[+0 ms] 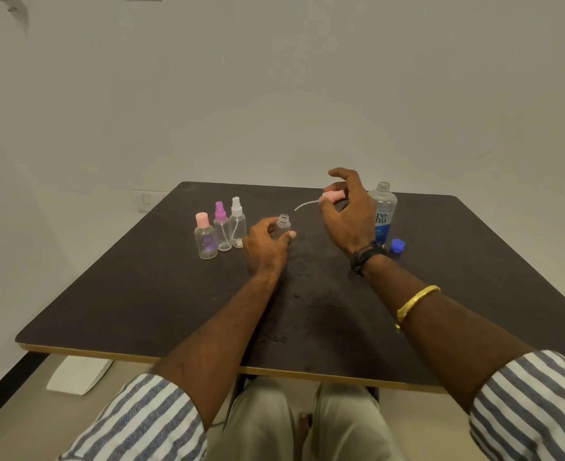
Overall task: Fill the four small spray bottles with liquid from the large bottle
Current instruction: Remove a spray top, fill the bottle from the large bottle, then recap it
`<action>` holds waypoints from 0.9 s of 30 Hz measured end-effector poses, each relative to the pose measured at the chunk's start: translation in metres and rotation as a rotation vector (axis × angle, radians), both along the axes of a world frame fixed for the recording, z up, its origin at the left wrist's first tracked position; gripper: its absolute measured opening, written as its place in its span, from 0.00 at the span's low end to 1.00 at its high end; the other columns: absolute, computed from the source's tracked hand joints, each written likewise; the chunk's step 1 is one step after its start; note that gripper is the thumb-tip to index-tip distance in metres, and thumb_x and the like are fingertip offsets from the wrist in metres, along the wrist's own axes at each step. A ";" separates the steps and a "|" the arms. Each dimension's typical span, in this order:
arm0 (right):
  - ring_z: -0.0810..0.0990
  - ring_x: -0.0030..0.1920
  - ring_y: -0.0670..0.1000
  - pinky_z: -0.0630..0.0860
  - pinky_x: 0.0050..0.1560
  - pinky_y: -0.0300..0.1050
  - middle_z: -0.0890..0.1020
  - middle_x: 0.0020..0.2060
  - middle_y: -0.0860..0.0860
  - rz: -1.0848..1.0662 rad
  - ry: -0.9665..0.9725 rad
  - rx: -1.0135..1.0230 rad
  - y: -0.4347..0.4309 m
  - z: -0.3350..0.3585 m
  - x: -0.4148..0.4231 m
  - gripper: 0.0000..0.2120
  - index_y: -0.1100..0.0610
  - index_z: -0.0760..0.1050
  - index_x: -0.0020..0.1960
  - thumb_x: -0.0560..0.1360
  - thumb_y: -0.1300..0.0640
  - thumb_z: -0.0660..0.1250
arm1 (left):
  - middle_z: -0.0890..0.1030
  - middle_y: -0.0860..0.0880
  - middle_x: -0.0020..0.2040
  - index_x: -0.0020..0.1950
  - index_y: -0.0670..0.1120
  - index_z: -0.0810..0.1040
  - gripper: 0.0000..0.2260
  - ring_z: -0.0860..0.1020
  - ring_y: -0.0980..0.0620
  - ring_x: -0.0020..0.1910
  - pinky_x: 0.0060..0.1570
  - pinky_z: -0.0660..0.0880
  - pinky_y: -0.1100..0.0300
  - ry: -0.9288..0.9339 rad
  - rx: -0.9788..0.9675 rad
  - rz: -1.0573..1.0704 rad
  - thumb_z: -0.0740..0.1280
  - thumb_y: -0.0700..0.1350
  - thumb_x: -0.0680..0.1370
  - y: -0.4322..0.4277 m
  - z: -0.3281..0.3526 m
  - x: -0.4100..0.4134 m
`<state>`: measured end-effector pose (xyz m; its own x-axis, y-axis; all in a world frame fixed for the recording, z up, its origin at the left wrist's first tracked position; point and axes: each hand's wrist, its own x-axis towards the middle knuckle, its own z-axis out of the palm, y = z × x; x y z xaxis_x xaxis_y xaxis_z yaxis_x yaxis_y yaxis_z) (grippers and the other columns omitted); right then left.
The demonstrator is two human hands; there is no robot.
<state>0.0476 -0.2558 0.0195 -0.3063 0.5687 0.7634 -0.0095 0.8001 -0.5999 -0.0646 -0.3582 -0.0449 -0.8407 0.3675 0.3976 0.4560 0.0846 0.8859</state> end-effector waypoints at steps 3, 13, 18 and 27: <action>0.81 0.44 0.49 0.79 0.43 0.42 0.82 0.44 0.50 -0.049 -0.039 -0.035 0.006 -0.003 0.011 0.18 0.53 0.75 0.63 0.73 0.55 0.64 | 0.86 0.50 0.51 0.57 0.47 0.83 0.17 0.83 0.53 0.51 0.51 0.79 0.60 -0.001 0.012 0.006 0.79 0.47 0.71 0.005 -0.002 0.003; 0.78 0.48 0.50 0.78 0.52 0.45 0.80 0.47 0.52 -0.205 -0.420 -0.167 0.021 -0.045 0.027 0.07 0.54 0.79 0.50 0.73 0.57 0.73 | 0.85 0.52 0.49 0.57 0.46 0.84 0.16 0.82 0.58 0.47 0.46 0.75 0.73 0.025 0.039 -0.097 0.79 0.47 0.71 0.020 0.003 0.030; 0.79 0.51 0.51 0.79 0.55 0.49 0.81 0.49 0.52 -0.227 -0.585 -0.226 0.023 -0.053 0.033 0.04 0.52 0.78 0.48 0.74 0.56 0.73 | 0.83 0.55 0.46 0.57 0.45 0.84 0.16 0.81 0.60 0.45 0.45 0.75 0.73 0.018 0.035 -0.117 0.79 0.46 0.71 0.023 0.004 0.031; 0.79 0.53 0.51 0.80 0.58 0.52 0.81 0.52 0.51 -0.219 -0.684 -0.274 0.024 -0.063 0.039 0.07 0.51 0.78 0.51 0.74 0.55 0.73 | 0.86 0.49 0.49 0.57 0.44 0.84 0.18 0.83 0.56 0.45 0.48 0.80 0.65 0.033 0.008 -0.132 0.80 0.46 0.70 0.032 -0.005 0.033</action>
